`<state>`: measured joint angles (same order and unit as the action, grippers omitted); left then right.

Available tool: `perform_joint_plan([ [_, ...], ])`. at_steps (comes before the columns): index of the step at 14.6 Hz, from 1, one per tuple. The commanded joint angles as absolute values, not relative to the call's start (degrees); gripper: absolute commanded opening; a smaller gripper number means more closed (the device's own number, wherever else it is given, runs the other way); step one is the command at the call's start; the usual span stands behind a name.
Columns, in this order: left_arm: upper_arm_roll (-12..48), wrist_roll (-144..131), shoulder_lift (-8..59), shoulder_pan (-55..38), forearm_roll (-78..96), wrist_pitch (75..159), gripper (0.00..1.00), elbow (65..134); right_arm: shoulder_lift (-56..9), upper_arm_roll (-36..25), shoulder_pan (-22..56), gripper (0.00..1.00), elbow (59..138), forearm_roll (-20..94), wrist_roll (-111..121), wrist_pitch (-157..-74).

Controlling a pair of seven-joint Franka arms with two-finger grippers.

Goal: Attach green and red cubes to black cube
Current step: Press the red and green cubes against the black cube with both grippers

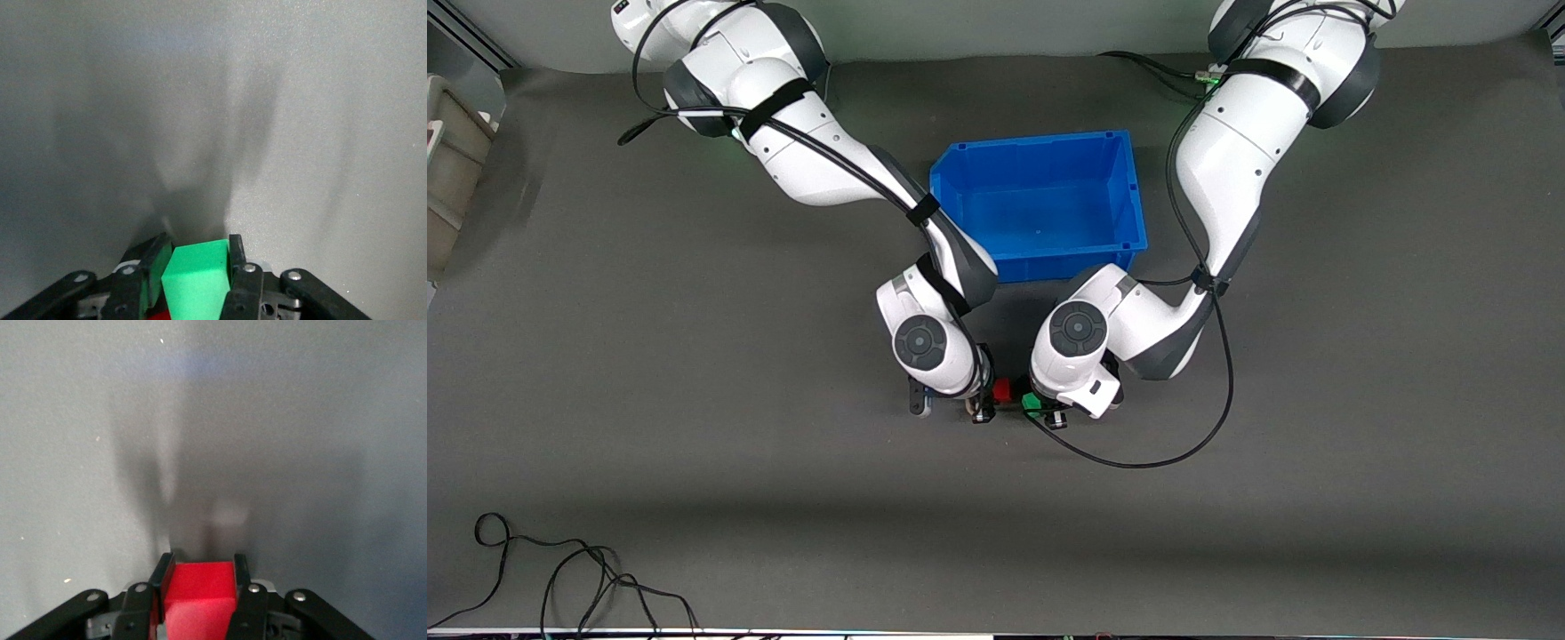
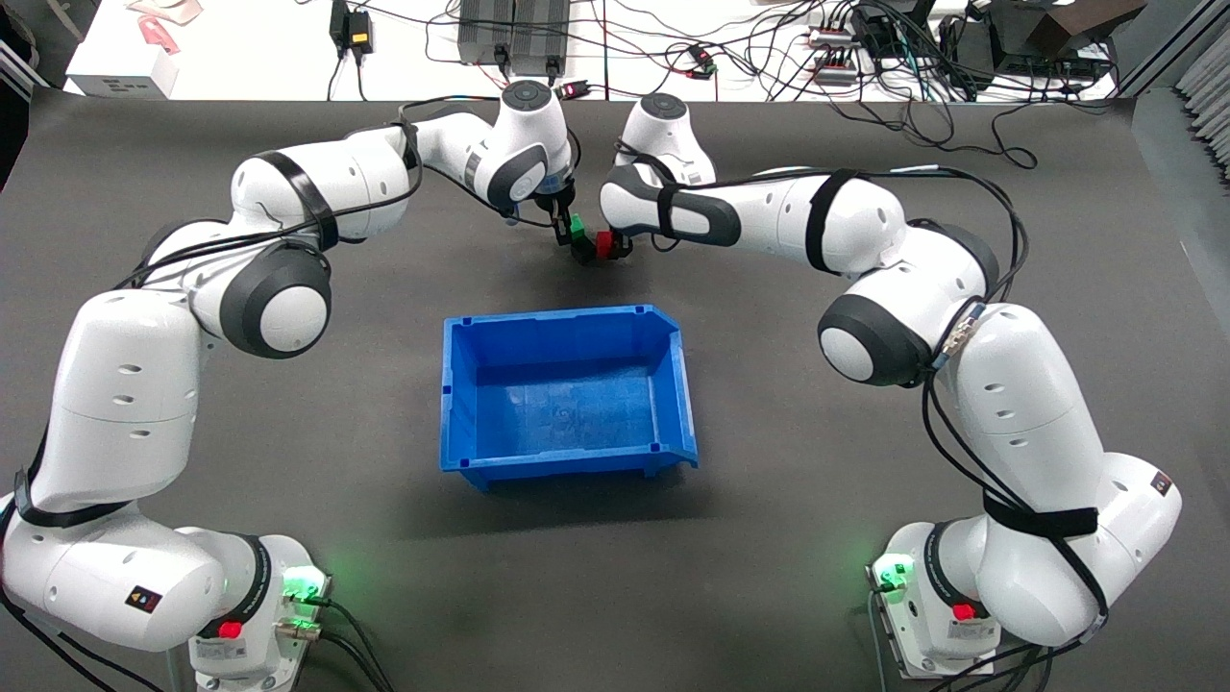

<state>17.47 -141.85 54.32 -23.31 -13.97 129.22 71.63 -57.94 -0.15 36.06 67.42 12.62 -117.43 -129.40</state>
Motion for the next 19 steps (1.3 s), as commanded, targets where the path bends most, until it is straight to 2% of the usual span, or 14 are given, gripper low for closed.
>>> perform_joint_plan([
  [1, 16.96, -141.77, 54.23, -23.64, -14.85, 127.27, 0.0, 71.01, -59.24, -0.18, 36.47, 0.0, 65.74, 11.34, -117.68, -129.73],
  [5, 15.82, -138.43, 53.97, -22.16, -15.21, 123.4, 0.0, 71.02, -59.41, -0.09, 36.56, 0.0, 65.3, 11.42, -117.77, -129.9],
  [9, 15.91, -138.34, 53.61, -21.62, -15.2, 123.14, 0.0, 71.37, -59.68, 0.0, 36.56, 0.0, 65.21, 11.78, -118.3, -134.28],
  [18, 16.08, -134.91, 53.96, -24.96, -15.21, 121.99, 0.0, 71.54, -59.85, 0.0, 36.82, 0.0, 65.57, 11.78, -120.32, -134.47],
  [19, 16.08, -134.83, 54.05, -25.13, -15.29, 121.91, 0.02, 71.54, -59.94, 0.0, 37.0, 0.0, 65.57, 11.69, -120.32, -134.47],
])
